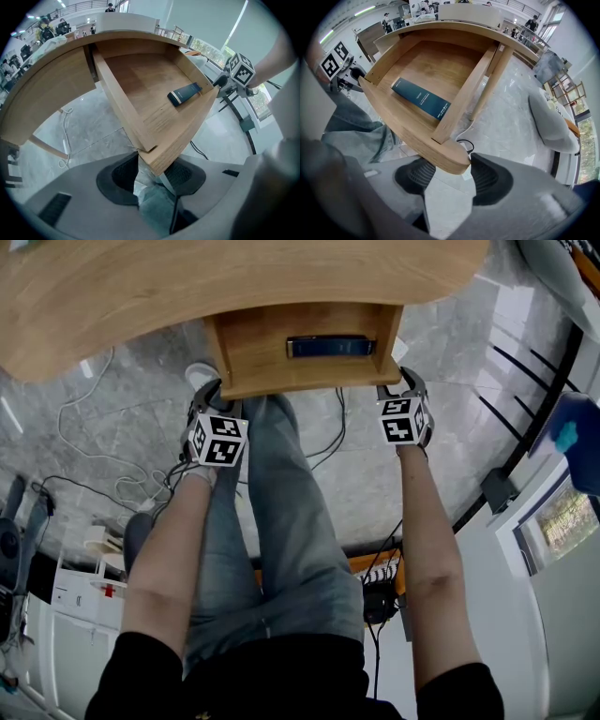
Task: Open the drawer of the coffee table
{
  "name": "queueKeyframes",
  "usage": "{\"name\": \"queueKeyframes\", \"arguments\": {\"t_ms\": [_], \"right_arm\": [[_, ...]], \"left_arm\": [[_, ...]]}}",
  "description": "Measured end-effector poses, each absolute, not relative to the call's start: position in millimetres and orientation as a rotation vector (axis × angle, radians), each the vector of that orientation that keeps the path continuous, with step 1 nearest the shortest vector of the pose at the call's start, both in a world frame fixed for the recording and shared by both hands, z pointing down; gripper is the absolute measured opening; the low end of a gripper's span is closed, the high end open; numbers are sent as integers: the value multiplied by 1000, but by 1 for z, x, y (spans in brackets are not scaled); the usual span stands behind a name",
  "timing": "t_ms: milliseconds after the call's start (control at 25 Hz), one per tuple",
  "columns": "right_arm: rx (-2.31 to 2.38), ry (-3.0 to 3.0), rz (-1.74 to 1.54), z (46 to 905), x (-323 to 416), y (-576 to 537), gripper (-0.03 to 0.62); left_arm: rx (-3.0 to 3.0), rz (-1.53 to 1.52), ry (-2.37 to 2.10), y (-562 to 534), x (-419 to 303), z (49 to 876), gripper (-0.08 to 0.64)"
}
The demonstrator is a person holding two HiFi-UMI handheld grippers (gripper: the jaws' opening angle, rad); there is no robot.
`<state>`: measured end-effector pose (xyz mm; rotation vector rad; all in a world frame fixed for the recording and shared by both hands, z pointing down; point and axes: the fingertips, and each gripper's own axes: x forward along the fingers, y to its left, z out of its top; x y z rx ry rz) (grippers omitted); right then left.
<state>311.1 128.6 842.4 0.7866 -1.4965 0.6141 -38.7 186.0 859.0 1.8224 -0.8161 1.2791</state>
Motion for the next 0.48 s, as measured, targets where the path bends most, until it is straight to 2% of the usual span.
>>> {"name": "queueKeyframes", "arguments": {"t_ms": [480], "right_arm": [[806,-1450,655,805,300,143,241]], "left_arm": [[1736,1245,-689,196,-65,839,173]]}}
